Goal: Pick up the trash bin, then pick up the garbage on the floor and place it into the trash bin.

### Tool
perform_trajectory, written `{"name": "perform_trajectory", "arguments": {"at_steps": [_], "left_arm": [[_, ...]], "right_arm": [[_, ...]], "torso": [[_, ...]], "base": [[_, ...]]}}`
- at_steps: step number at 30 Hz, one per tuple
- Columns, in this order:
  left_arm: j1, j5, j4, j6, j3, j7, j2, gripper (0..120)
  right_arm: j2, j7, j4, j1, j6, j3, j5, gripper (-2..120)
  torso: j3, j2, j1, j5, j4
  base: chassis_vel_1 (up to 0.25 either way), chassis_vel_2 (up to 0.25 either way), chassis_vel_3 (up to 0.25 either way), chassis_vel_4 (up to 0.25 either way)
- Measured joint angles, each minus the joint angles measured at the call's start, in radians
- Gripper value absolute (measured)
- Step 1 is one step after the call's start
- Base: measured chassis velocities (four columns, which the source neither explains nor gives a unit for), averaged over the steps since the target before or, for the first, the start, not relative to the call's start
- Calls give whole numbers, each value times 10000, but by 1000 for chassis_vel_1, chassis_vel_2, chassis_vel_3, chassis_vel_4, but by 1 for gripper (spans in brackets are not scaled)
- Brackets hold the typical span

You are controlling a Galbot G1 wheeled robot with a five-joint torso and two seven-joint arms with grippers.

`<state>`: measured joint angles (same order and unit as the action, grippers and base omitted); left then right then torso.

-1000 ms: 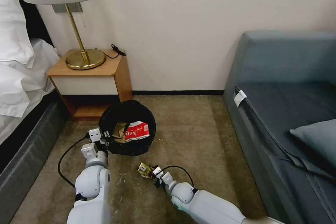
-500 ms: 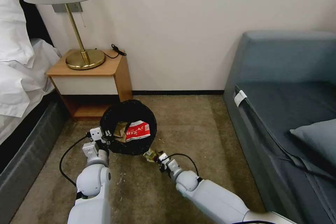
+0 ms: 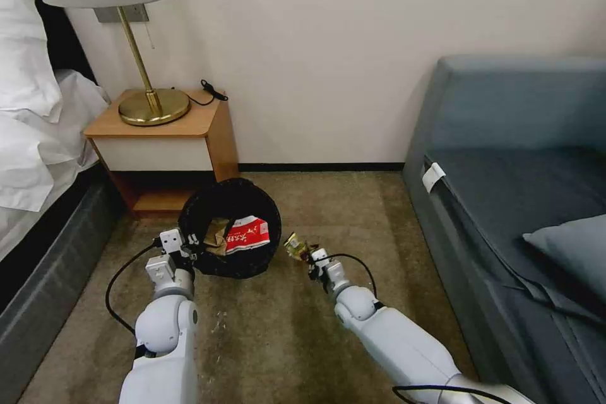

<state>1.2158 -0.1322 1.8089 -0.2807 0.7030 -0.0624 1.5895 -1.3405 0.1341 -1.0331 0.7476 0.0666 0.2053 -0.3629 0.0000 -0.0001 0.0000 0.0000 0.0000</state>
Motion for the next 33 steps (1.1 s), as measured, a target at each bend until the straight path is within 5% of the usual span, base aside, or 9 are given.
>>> {"name": "perform_trajectory", "arguments": {"at_steps": [10, 33], "left_arm": [[-37, -102, -30, 0, -18, 12, -52, 1], [-62, -81, -104, -17, -189, -35, 4, 1]], "right_arm": [[-110, 32, -1818, 606, -151, -1870, -47, 0], [-6, 896, -5109, 926, 216, -1567, -560, 0]], "torso": [[0, 2, 0, -2, 0], [0, 2, 0, 1, -1]], "base": [[0, 0, 0, 0], [0, 0, 0, 0]]}}
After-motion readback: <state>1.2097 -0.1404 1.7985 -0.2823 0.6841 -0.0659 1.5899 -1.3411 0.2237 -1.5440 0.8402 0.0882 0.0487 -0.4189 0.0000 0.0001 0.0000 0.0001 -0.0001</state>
